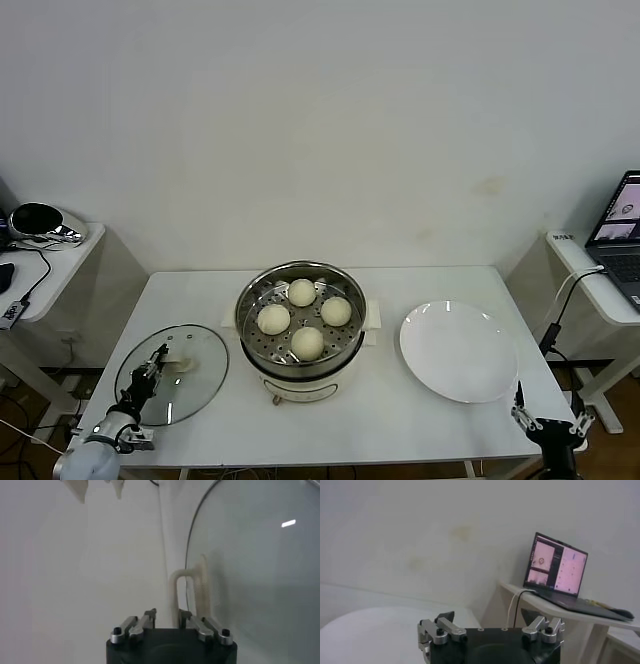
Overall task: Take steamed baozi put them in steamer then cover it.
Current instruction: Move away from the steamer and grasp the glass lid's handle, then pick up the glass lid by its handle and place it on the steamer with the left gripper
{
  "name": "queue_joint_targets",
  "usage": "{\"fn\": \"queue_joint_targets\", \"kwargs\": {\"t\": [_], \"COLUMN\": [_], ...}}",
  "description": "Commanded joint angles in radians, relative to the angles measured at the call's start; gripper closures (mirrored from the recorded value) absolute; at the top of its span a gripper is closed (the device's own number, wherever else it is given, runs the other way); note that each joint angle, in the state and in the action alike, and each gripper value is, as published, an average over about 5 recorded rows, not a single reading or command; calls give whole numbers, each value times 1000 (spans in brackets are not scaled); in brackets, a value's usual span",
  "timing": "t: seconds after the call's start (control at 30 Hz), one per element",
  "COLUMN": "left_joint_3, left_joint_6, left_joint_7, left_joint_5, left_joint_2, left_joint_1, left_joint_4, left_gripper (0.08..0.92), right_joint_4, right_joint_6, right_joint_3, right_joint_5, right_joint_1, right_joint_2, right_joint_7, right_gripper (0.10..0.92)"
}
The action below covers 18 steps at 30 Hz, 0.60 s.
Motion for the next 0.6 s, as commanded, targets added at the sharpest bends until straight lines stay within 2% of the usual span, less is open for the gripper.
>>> {"fn": "queue_joint_targets", "kwargs": {"t": [0.03, 0.13, 0.27, 0.6], "left_joint_3": [-14, -40, -95, -236], "left_joint_6": [-5, 13, 93, 342], "left_joint_7": [-45, -53, -29, 139], "left_joint_5": [-41, -50, -67, -214], "left_joint_2": [-9, -13, -8, 65], "left_joint_1": [28, 70, 162, 358], "left_joint_4": [-24, -107, -275, -661], "left_gripper": [826, 862, 863, 863], "right_joint_4": [11, 16, 25, 47], "right_joint_6": [1, 1, -1, -10], "right_joint_3": [-13, -17, -20, -43], "right_joint_5": [-4, -6, -9, -13], "right_joint_1": [-4, -5, -4, -2], "right_joint_2": [-2, -5, -12, -23], "right_joint_7": [0, 0, -1, -3], "right_gripper": [203, 203, 203, 203]}}
